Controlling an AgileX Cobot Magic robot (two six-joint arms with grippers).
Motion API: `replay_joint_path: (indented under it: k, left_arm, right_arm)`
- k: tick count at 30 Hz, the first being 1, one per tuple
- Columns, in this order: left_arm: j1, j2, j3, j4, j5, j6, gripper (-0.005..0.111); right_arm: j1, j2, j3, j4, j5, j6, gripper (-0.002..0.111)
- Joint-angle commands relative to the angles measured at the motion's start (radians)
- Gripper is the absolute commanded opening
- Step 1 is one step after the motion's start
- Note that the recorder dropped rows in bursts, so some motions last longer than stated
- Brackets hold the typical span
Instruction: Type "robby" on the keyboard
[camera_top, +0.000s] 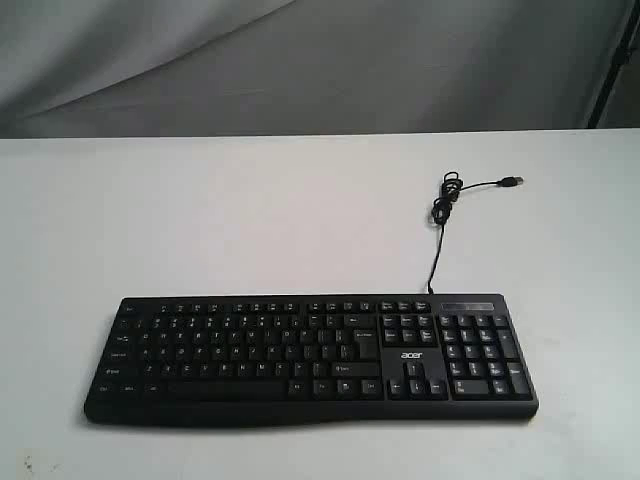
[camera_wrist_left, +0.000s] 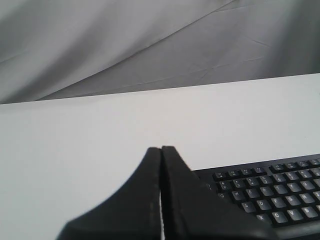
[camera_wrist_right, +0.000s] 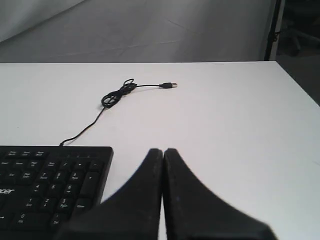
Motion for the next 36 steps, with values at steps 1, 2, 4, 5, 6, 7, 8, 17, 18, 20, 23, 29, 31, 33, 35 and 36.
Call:
replay_joint_path:
  k: [1, 2, 4, 5, 6, 7, 8, 17, 18, 20, 23, 29, 31, 33, 35, 36]
  left_arm:
    - [-0.006, -0.003, 0.004, 0.005, -0.006, -0.003, 0.0]
    - [-0.006, -0.003, 0.004, 0.005, -0.006, -0.003, 0.0]
    - [-0.006, -0.003, 0.004, 0.005, -0.006, -0.003, 0.0]
    - [-0.006, -0.003, 0.004, 0.005, -0.006, -0.003, 0.0]
    - [-0.006, -0.003, 0.004, 0.005, -0.006, -0.003, 0.0]
    - [-0.006, -0.003, 0.004, 0.005, -0.006, -0.003, 0.0]
    - [-0.006, -0.003, 0.004, 0.005, -0.006, -0.003, 0.0]
    - [-0.006, -0.003, 0.004, 0.005, -0.006, -0.003, 0.0]
    - [-0.006, -0.003, 0.004, 0.005, -0.006, -0.003, 0.0]
    - [-0.006, -0.003, 0.004, 0.005, -0.006, -0.003, 0.0]
    - [-0.006, -0.003, 0.004, 0.005, -0.006, -0.003, 0.0]
    - [-0.006, -0.003, 0.004, 0.005, -0.006, -0.003, 0.0]
    - [-0.006, -0.003, 0.004, 0.005, -0.006, -0.003, 0.0]
    - [-0.006, -0.003, 0.004, 0.005, -0.006, -0.003, 0.0]
    - [-0.006, -0.003, 0.004, 0.005, -0.006, -0.003, 0.0]
    - [-0.006, -0.003, 0.004, 0.005, -0.006, -0.003, 0.0]
  right_arm:
    - [0.038, -0.006, 0.003, -0.007, -0.002, -0.005, 0.0]
    - [0.042, -0.006, 0.003, -0.007, -0.002, -0.005, 0.0]
    - [0.042, -0.006, 0.003, -0.007, -0.002, -0.005, 0.0]
    - [0.042, -0.006, 0.003, -0.007, -0.002, -0.005, 0.0]
    - [0.042, -0.006, 0.003, -0.007, -0.002, -0.007, 0.0]
    - [0.042, -0.006, 0.003, -0.007, -0.002, -0.007, 0.0]
    - [0.042, -0.006, 0.003, -0.007, -0.002, -0.007, 0.0]
    - [0.042, -0.006, 0.003, -0.007, -0.002, -0.007, 0.0]
    - [0.042, -0.006, 0.003, -0.007, -0.002, -0.007, 0.0]
    - [0.042, -0.006, 0.003, -0.007, -0.002, -0.007, 0.0]
    - [0.042, -0.006, 0.003, -0.007, -0.002, -0.007, 0.0]
    - [0.042, -0.006, 0.003, -0.093, -0.287, -0.014, 0.0]
    - [0.042, -0.006, 0.003, -0.09, -0.502, -0.014, 0.0]
    - [0.042, -0.006, 0.003, -0.09, -0.648, -0.014, 0.0]
    - [0.042, -0.006, 0.003, -0.09, -0.756, -0.014, 0.0]
    - [0.042, -0.006, 0.003, -0.085, -0.856, 0.02, 0.0]
